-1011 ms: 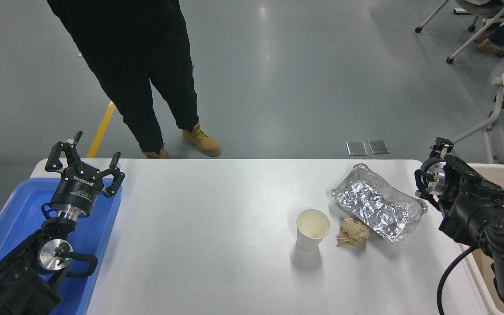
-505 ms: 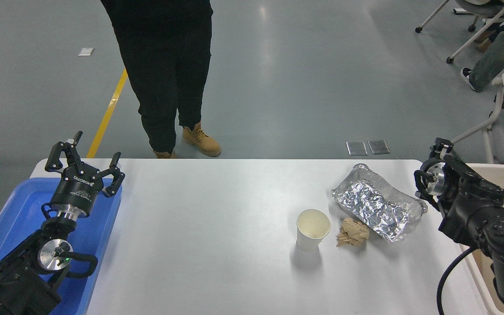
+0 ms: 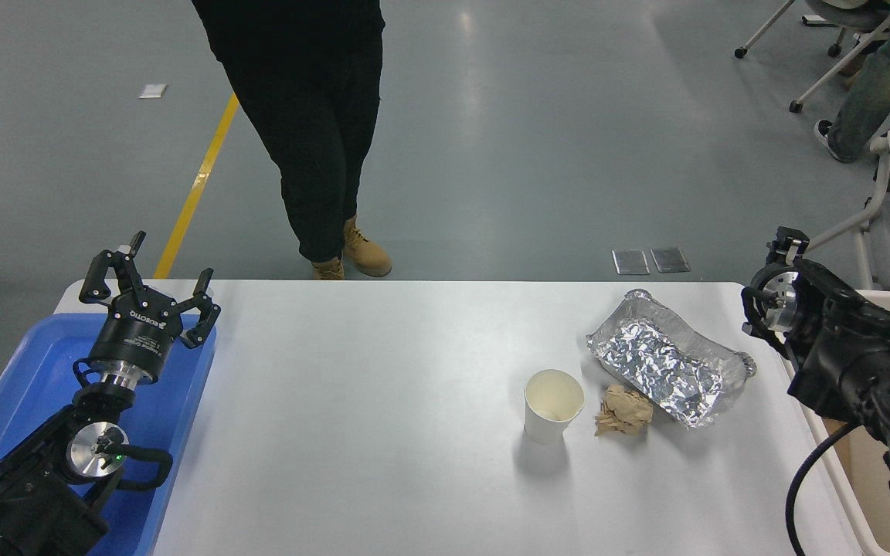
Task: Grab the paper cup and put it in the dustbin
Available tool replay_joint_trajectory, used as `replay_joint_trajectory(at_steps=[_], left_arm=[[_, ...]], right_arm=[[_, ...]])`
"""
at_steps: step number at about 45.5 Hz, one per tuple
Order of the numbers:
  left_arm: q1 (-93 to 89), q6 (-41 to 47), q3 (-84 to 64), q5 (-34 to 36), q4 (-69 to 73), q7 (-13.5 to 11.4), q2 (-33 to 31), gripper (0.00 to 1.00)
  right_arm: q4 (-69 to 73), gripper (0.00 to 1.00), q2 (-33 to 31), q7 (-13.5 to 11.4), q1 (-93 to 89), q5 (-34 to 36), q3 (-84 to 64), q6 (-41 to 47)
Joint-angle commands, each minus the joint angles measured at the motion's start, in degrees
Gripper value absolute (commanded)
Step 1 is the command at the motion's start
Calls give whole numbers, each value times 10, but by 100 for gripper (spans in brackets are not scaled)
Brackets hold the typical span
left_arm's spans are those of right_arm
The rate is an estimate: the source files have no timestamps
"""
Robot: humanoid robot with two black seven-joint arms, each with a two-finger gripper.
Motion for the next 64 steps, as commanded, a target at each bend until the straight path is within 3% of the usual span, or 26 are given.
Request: replay_joint_trajectory(at_steps=[1, 11, 19, 25, 30, 43, 64], left_arm=[[0, 0, 0, 0, 0, 1, 0, 98], [0, 0, 0, 0, 0, 0, 0, 98], [0, 0, 0, 0, 0, 0, 0, 98], [0, 0, 0, 0, 0, 1, 0, 98], [0, 0, 0, 0, 0, 0, 0, 98], [0, 0, 0, 0, 0, 0, 0, 98], [0, 0, 0, 0, 0, 0, 0, 98]], right_arm=[[161, 100, -109, -1, 59, -32, -100, 1], [314, 100, -170, -1, 191, -227, -333, 1], [428, 100, -219, 5, 298, -362, -439, 13], [559, 100, -266, 5, 411, -492, -507, 70], [636, 100, -290, 5, 492, -547, -527, 161], [783, 100, -307, 5, 712, -524, -513, 454], [825, 100, -274, 5, 846, -461, -514, 545]])
